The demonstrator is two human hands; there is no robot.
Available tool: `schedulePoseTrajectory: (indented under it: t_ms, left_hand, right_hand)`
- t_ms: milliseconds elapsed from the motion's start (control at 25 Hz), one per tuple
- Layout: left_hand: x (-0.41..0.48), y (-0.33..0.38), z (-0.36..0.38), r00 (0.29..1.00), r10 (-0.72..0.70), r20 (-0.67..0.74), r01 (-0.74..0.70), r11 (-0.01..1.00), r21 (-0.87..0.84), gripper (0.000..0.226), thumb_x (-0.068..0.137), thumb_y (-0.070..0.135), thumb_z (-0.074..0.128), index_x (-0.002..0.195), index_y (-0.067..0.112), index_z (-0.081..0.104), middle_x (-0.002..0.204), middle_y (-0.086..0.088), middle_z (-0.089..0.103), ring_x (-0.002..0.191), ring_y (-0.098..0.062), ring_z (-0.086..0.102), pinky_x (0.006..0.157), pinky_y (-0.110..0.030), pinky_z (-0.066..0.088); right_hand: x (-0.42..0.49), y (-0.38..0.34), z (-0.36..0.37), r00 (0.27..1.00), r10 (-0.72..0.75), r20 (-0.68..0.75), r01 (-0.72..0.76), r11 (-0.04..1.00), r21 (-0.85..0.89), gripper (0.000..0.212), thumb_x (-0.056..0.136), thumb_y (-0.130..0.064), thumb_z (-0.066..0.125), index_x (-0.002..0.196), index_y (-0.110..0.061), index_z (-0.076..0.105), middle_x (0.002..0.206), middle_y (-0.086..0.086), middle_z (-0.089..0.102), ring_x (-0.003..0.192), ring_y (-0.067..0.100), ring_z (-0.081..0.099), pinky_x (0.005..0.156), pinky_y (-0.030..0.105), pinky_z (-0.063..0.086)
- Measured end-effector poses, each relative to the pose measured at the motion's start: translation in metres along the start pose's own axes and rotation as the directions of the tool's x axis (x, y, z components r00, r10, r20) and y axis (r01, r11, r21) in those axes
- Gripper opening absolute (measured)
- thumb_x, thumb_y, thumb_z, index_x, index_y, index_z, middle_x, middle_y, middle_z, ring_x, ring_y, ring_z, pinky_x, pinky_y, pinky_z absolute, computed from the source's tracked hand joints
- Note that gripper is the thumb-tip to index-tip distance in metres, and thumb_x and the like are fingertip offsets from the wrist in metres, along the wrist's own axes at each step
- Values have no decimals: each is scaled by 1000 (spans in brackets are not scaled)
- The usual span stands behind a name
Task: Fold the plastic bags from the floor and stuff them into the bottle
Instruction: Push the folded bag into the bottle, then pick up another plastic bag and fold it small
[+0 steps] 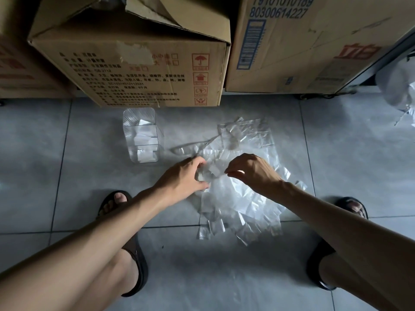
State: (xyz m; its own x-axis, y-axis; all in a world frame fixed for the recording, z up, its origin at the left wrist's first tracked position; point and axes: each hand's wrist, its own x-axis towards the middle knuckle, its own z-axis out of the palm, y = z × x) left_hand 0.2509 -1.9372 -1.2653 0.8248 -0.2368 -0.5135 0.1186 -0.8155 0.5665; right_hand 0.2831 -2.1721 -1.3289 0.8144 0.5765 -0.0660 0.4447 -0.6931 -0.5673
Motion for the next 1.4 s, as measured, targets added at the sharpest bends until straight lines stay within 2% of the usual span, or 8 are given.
schedulePoseTrajectory:
  t_ms: [120, 400, 600, 720, 960, 1120, 1280, 1400]
  left_hand:
    - [16, 8, 21, 1000, -12, 23, 13, 999, -36, 59, 81, 39, 79, 130, 20, 53, 126, 4, 62, 115, -17, 58, 97, -35, 46]
    - [18, 21, 4, 999, -13, -48, -1, 961, -277, 26, 86, 22, 76, 65, 21, 60, 62, 14, 59, 56, 5, 53, 53, -10, 35]
    - [-30, 66, -84, 993, 72, 89, -1, 782, -624, 9, 77, 26, 67, 70, 22, 63, 68, 3, 60, 66, -12, 57, 69, -29, 43]
    - [-72, 100, -136, 971, 209, 112, -87, 752, -653, 12, 72, 26, 68, 69, 23, 57, 74, -9, 47, 71, -23, 44, 71, -35, 34]
    - [-164, 162, -201, 955, 295, 20, -197, 686, -701, 7, 79, 20, 65, 77, 18, 59, 75, -1, 61, 69, -12, 58, 60, -23, 46]
    - [-188, 180, -198, 959, -74, -274, -164, 643, -748, 31, 90, 36, 67, 110, 13, 68, 96, -8, 71, 92, -25, 64, 71, -30, 49]
    - [-202, 195, -166, 984, -73, 160, 176, 372, -911, 80, 80, 67, 58, 128, 3, 65, 120, -24, 68, 112, -39, 62, 100, -45, 44]
    - [-204, 207, -152, 982, 9, 191, 180, 292, -939, 80, 80, 63, 59, 136, 5, 60, 134, -23, 60, 125, -38, 58, 108, -49, 42]
  right_hand:
    - [0, -6, -9, 1000, -16, -14, 17, 998, 56, 12, 88, -24, 73, 97, -19, 79, 94, -1, 75, 83, 19, 68, 73, 32, 54]
    - [9, -38, -52, 958, 268, -106, -206, 894, 398, 10, 90, -19, 72, 95, -14, 78, 92, -6, 76, 82, 10, 69, 78, 30, 54]
    - [2, -62, -105, 880, 470, 63, -311, 473, 824, 51, 83, -55, 64, 124, -25, 63, 125, -8, 67, 116, 8, 62, 109, 35, 44]
    - [-2, -84, -134, 914, 284, 290, -358, 227, 906, 86, 74, -71, 66, 136, -11, 57, 138, 14, 59, 128, 28, 55, 116, 43, 35]
    - [-36, -177, -228, 970, 118, 214, -238, 251, 938, 23, 86, -30, 70, 88, -8, 73, 87, 10, 66, 78, 18, 63, 77, 28, 53]
    - [-69, -218, -289, 931, 358, 70, -158, 224, 962, 35, 75, -25, 76, 98, 0, 69, 84, 14, 67, 66, 19, 65, 64, 27, 58]
    - [-102, -232, -314, 858, 508, -78, -71, 268, 961, 22, 75, -28, 77, 85, -9, 75, 80, 8, 66, 72, 17, 56, 70, 26, 50]
    - [-117, -231, -315, 799, 589, -121, -31, 241, 970, 13, 87, -19, 71, 89, -5, 72, 74, 6, 70, 64, 15, 64, 63, 26, 58]
